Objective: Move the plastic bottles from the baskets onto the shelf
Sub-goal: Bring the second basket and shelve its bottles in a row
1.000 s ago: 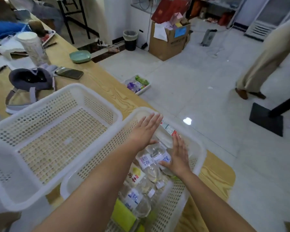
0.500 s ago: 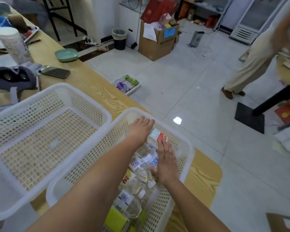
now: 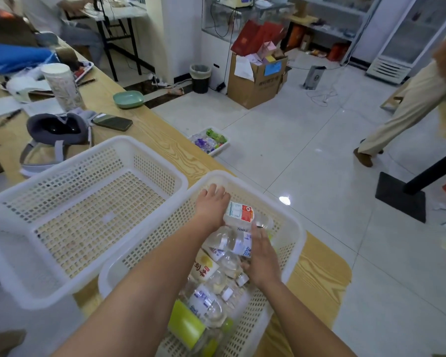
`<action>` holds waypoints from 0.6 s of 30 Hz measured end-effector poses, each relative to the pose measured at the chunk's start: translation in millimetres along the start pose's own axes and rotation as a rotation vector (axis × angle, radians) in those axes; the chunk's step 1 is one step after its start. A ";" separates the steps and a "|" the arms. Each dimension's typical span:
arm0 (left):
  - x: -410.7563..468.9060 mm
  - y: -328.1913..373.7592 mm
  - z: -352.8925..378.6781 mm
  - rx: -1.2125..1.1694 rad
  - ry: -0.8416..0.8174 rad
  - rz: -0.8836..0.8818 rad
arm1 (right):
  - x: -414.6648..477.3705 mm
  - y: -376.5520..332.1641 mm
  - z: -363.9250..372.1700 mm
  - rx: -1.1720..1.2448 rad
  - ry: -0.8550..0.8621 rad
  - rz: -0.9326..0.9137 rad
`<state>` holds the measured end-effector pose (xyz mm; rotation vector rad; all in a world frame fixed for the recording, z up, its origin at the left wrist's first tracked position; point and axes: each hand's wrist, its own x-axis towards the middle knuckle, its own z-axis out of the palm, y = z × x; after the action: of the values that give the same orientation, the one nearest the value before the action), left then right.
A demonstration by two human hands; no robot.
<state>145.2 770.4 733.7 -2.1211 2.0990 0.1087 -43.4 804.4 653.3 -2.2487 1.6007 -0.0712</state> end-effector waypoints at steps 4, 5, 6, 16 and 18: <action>-38.3 -29.6 22.7 -0.185 -0.047 -0.228 | -0.3 0.1 -4.0 -0.033 -0.041 0.052; -52.8 -34.9 34.7 -0.230 -0.037 -0.287 | -0.7 -0.3 -3.8 -0.027 -0.030 0.044; -68.5 -38.5 44.7 -0.254 -0.017 -0.336 | -1.9 -1.4 -3.1 -0.017 -0.018 0.034; -160.9 -2.9 77.5 -0.189 0.094 -0.495 | -31.9 -66.1 15.1 0.978 0.371 0.831; -168.7 -1.6 80.4 -0.214 0.072 -0.461 | -30.4 -72.7 9.7 1.076 0.316 0.976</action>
<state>148.9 949.8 681.7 -2.7121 1.6367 0.2113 13.9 855.4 673.6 -0.5894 1.9421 -0.8081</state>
